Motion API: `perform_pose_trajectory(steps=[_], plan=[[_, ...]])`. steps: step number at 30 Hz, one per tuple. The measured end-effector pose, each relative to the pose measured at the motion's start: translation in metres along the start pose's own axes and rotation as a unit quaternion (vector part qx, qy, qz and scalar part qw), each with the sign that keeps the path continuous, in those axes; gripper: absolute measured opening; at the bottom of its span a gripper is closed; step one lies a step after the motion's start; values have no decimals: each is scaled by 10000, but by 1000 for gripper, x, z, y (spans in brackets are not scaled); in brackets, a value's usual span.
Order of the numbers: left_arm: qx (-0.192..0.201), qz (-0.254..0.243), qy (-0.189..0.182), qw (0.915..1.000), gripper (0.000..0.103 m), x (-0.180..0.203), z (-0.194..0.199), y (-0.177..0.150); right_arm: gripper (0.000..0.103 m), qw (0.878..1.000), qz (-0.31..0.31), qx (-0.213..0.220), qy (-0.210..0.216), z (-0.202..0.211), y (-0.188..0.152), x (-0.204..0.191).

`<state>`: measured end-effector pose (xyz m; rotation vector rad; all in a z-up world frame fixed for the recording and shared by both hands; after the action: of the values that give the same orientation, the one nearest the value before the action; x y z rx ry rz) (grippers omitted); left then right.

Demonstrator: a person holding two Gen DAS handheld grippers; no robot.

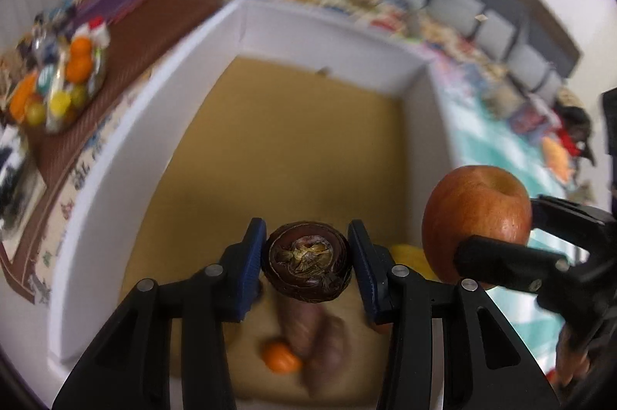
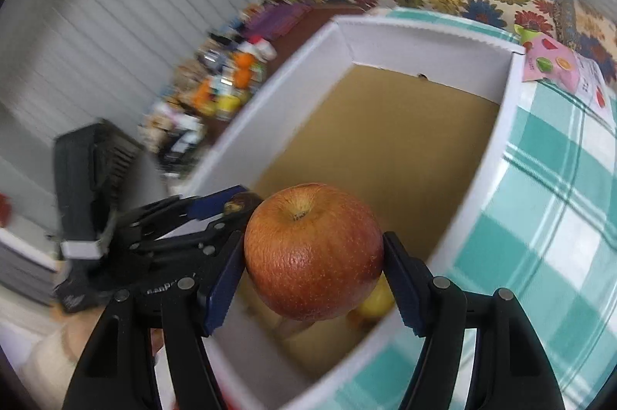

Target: Organize fruits

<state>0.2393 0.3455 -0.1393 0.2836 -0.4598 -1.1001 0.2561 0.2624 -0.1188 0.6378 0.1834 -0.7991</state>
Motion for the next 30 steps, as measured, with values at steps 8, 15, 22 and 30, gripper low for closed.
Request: perform_pose_trajectory(steps=[8, 15, 22, 30], plan=[[-458, 40, 314, 9984, 47, -13, -57, -9, 70, 9901, 385, -715, -1141, -69, 7, 39], [580, -281, 731, 9952, 84, -10, 14, -1, 84, 9927, 252, -228, -1161, -26, 13, 37], [2177, -632, 2059, 9520, 103, 9, 126, -20, 103, 9902, 282, 413, -1306, 71, 6, 18], [1196, 46, 1221, 9853, 102, 8, 137, -66, 103, 9892, 49, 451, -1390, 109, -53, -3]])
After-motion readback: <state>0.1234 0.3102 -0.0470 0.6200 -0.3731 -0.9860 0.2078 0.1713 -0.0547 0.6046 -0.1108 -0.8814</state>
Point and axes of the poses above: each gripper's, at about its wrist camera, not at the fingertips, and z roughly against the way its jaws point, x to its right, y to its top, the point moved 8 cm from there along -z, roughly the way its jaws point, and after that the axes turned 3 degrees about z, right-handed, at the moved point
